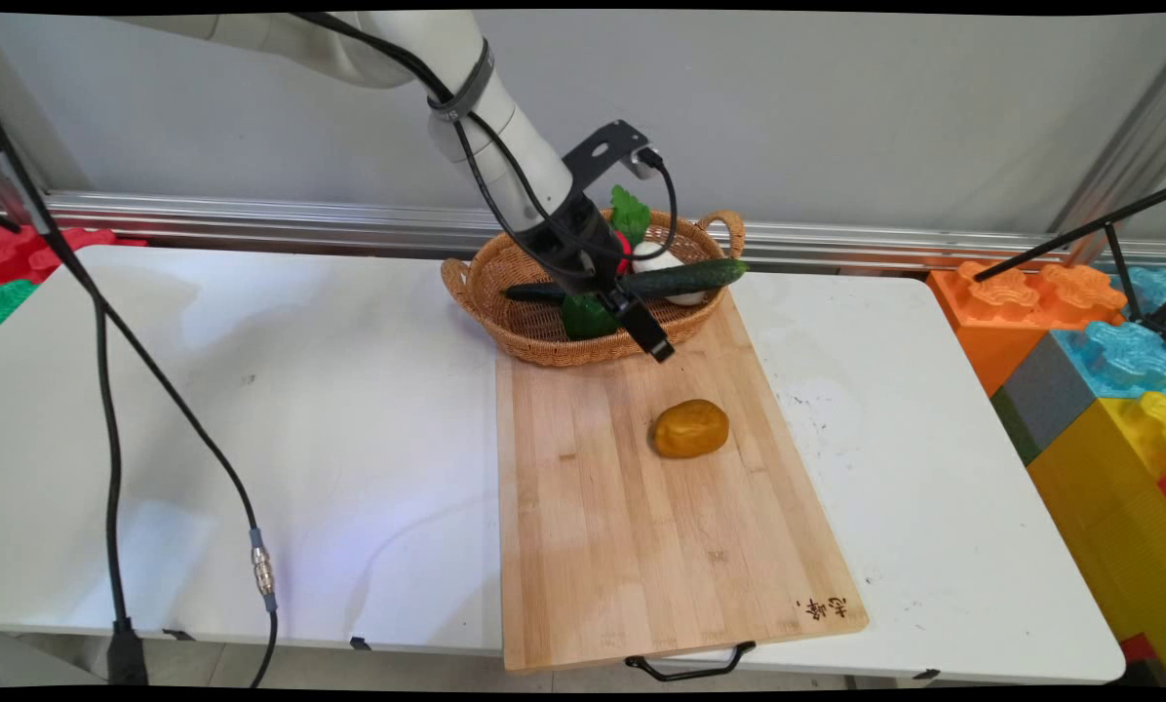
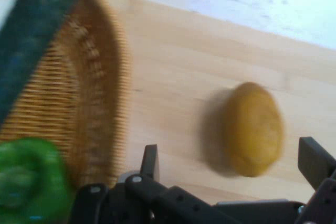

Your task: Pick up the potato from the cutting board

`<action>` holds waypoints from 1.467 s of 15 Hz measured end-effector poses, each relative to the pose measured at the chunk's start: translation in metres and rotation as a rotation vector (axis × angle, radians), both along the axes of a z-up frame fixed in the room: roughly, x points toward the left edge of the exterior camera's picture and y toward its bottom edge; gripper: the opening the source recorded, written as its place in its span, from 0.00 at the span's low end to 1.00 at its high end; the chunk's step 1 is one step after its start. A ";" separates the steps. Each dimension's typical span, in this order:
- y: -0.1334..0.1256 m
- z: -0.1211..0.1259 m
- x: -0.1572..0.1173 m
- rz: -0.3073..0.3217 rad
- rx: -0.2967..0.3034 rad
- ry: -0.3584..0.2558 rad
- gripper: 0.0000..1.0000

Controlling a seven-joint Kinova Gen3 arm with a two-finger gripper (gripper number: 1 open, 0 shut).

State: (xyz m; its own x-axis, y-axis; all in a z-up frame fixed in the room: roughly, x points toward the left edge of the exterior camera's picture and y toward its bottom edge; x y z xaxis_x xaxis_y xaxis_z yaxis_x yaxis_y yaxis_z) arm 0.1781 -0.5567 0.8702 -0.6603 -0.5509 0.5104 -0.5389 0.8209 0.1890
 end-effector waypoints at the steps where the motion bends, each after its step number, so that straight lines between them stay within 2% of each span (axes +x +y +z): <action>1: 0.006 0.000 -0.002 -0.004 0.008 0.007 1.00; 7: 0.038 -0.018 -0.017 -0.029 0.019 0.047 1.00; 10: 0.047 -0.039 -0.025 -0.034 0.006 0.067 1.00; 16: 0.050 -0.079 -0.033 -0.042 -0.060 0.075 1.00; 22: 0.050 -0.104 -0.038 -0.044 -0.099 0.082 1.00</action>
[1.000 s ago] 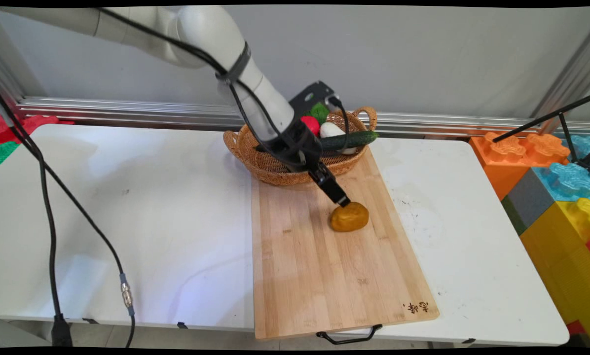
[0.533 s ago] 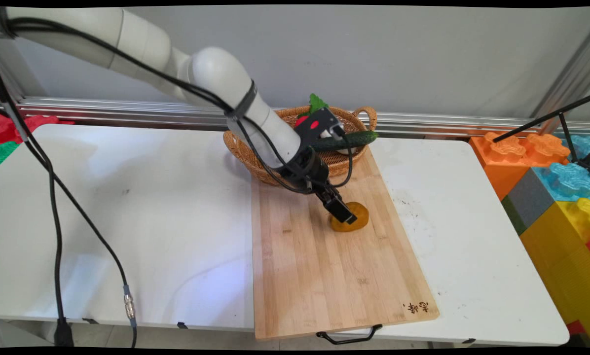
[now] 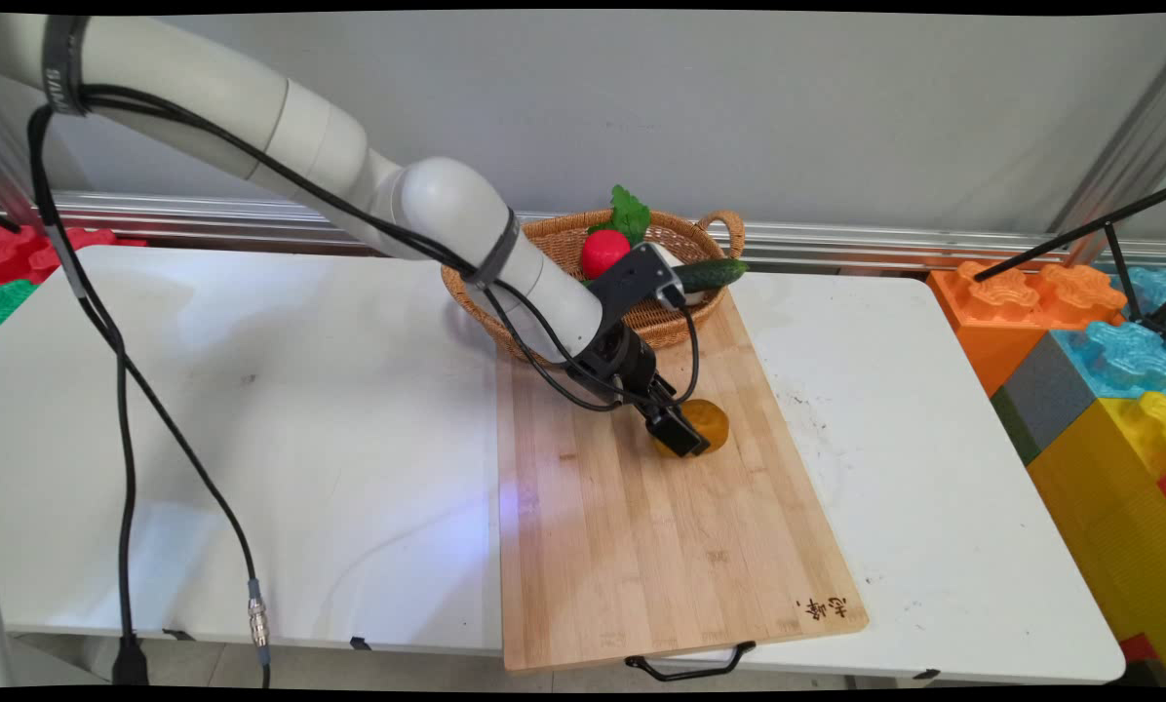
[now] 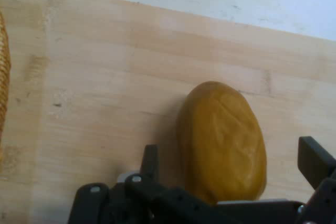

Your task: Pick up the potato from the cutting board, then place the picked object in the vegetable basket

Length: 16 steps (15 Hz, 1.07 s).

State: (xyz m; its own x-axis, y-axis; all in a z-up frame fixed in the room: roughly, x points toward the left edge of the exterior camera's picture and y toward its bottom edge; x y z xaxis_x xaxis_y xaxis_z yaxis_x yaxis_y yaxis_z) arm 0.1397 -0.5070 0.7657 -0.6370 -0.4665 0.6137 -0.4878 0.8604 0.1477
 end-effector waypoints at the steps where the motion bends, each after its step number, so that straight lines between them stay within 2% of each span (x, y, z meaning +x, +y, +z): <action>1: 0.000 -0.003 -0.001 -0.001 -0.005 0.002 1.00; 3: 0.000 -0.009 -0.003 -0.001 -0.016 0.004 1.00; 4: 0.000 -0.011 -0.004 -0.001 -0.020 0.004 0.00; 8: 0.003 -0.012 -0.006 -0.009 -0.018 0.002 0.00; 11: 0.002 0.000 -0.007 -0.010 -0.024 0.014 0.00; 16: -0.008 0.047 0.001 0.008 -0.060 0.063 0.00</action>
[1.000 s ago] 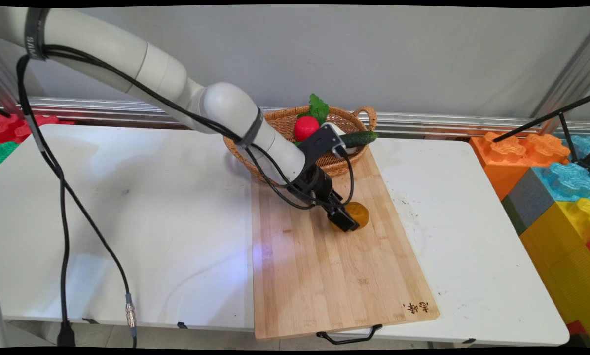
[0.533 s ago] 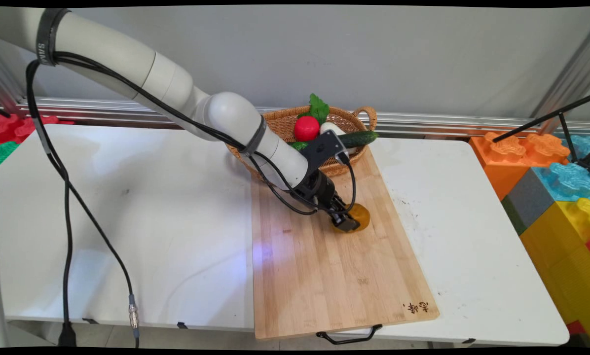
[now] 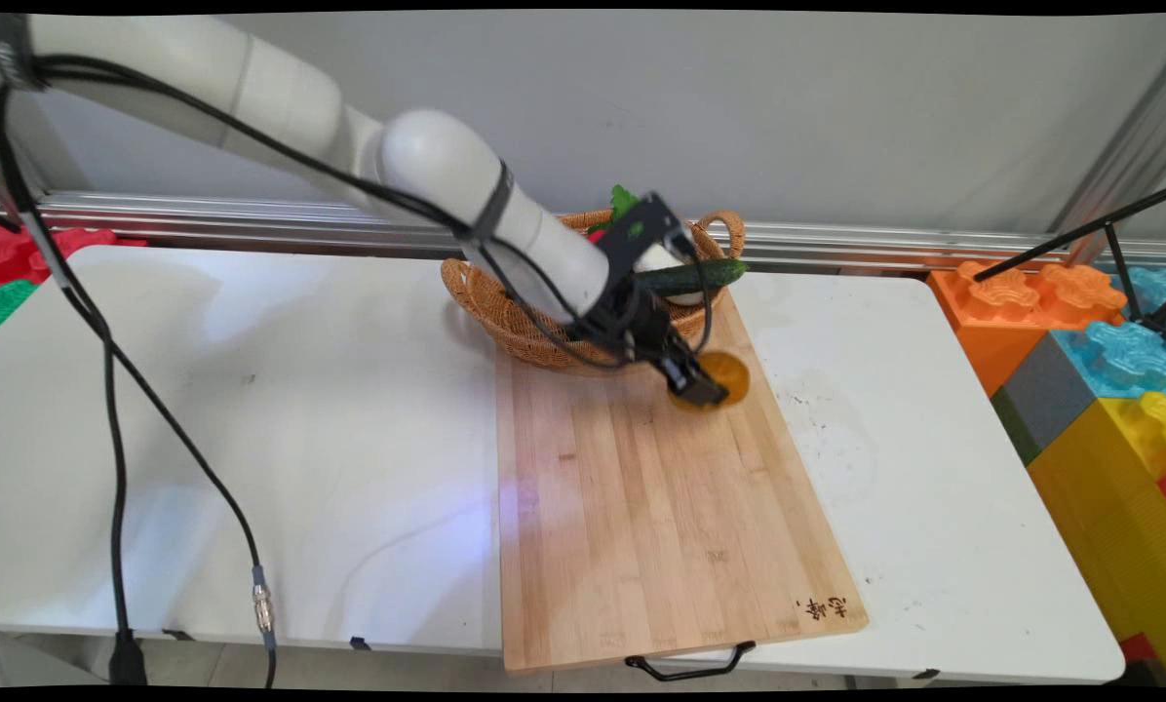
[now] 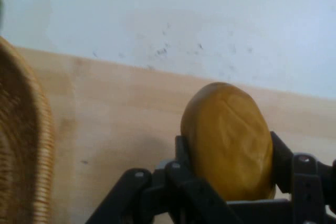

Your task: Place the picked object in the vegetable basket

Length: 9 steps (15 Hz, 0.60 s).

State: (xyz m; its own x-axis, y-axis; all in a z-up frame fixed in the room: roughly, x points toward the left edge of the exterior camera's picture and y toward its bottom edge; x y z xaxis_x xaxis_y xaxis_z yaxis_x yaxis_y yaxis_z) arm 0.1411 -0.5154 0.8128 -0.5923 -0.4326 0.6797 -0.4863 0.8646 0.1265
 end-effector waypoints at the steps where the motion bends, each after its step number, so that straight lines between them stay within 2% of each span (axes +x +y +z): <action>1: -0.004 0.012 0.006 0.006 -0.007 0.007 0.00; 5: -0.016 0.055 0.047 0.054 -0.027 0.016 0.00; 7: -0.023 0.077 0.079 0.103 -0.045 0.009 0.00; 9: -0.029 0.088 0.103 0.146 -0.057 -0.005 0.00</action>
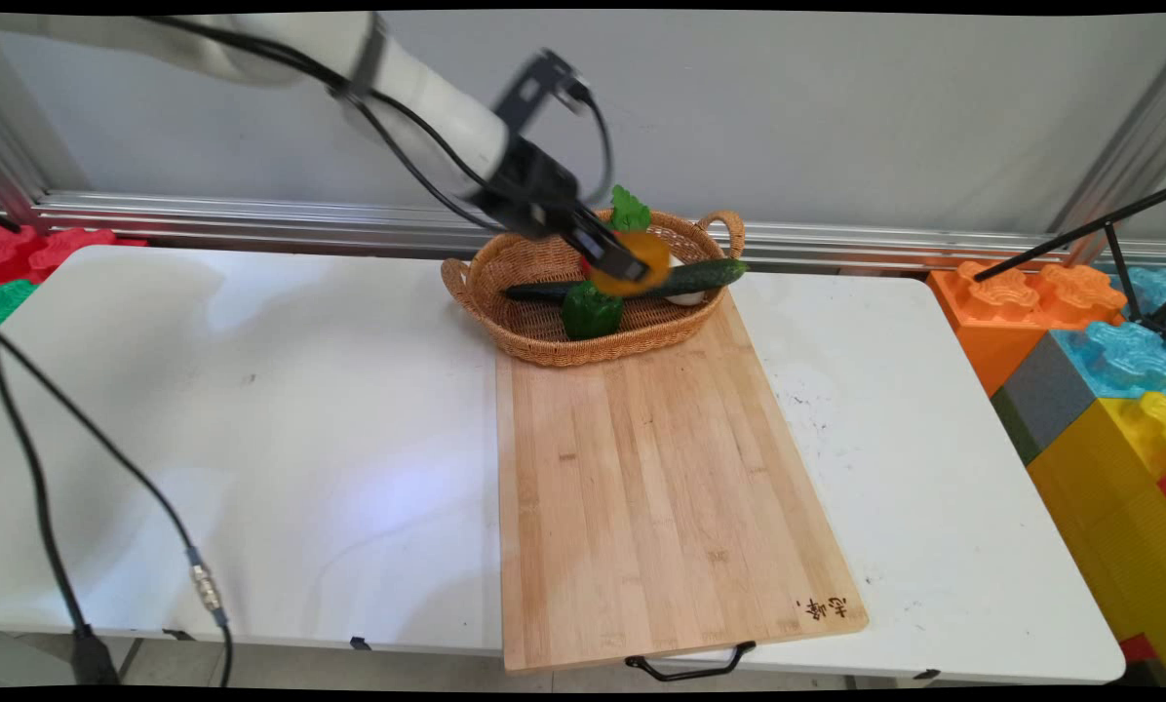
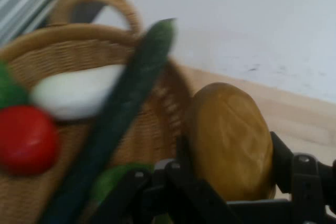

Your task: Place the picked object in the vegetable basket

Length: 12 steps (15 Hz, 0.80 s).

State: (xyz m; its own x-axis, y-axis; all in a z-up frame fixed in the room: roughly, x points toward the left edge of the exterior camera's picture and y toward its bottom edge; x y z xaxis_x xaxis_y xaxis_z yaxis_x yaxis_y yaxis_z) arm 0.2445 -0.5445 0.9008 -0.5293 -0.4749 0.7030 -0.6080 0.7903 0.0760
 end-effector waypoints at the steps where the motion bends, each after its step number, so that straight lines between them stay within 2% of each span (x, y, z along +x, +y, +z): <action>1: -0.004 0.006 0.015 0.028 -0.006 -0.009 0.00; 3: -0.011 0.013 0.048 0.095 -0.009 -0.034 0.00; 6: -0.019 0.013 0.079 0.157 -0.004 -0.055 0.00; 9: -0.025 0.004 0.096 0.196 0.009 -0.063 0.00; 12: -0.035 -0.022 0.105 0.223 0.045 -0.063 0.00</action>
